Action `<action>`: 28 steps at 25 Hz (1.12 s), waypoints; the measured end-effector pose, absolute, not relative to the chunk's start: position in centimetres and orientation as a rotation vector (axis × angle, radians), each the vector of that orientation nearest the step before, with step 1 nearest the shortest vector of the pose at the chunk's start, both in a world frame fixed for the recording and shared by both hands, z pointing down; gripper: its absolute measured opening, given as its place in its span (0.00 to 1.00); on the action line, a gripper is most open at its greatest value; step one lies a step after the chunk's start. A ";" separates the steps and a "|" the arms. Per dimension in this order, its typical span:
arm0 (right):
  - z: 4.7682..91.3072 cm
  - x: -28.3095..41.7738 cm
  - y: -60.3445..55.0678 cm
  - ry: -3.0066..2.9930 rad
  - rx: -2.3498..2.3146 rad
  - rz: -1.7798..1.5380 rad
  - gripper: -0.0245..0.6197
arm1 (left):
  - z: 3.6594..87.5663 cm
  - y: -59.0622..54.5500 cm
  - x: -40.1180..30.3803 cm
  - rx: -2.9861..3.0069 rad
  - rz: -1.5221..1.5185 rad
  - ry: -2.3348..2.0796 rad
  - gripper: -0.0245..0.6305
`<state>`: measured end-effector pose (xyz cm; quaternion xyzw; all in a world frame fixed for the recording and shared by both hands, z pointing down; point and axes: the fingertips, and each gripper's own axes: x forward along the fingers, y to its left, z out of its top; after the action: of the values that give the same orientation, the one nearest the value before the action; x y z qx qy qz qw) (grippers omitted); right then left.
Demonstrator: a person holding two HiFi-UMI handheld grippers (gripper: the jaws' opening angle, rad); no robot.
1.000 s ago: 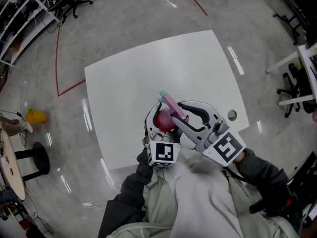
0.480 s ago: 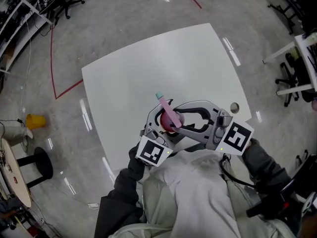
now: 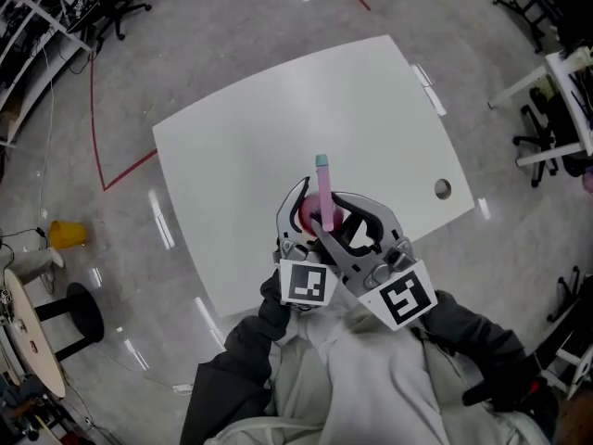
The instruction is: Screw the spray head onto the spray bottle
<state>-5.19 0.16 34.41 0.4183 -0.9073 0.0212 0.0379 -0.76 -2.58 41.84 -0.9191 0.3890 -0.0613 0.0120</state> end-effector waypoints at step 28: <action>32.5 0.5 1.2 -2.959 0.923 0.016 0.24 | 40.8 -5.3 1.4 -2.878 -0.146 1.308 0.71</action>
<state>0.50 1.16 32.48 0.2978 -0.9544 0.0052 0.0209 1.44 -5.32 40.80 -0.9094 0.4132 -0.0460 -0.0114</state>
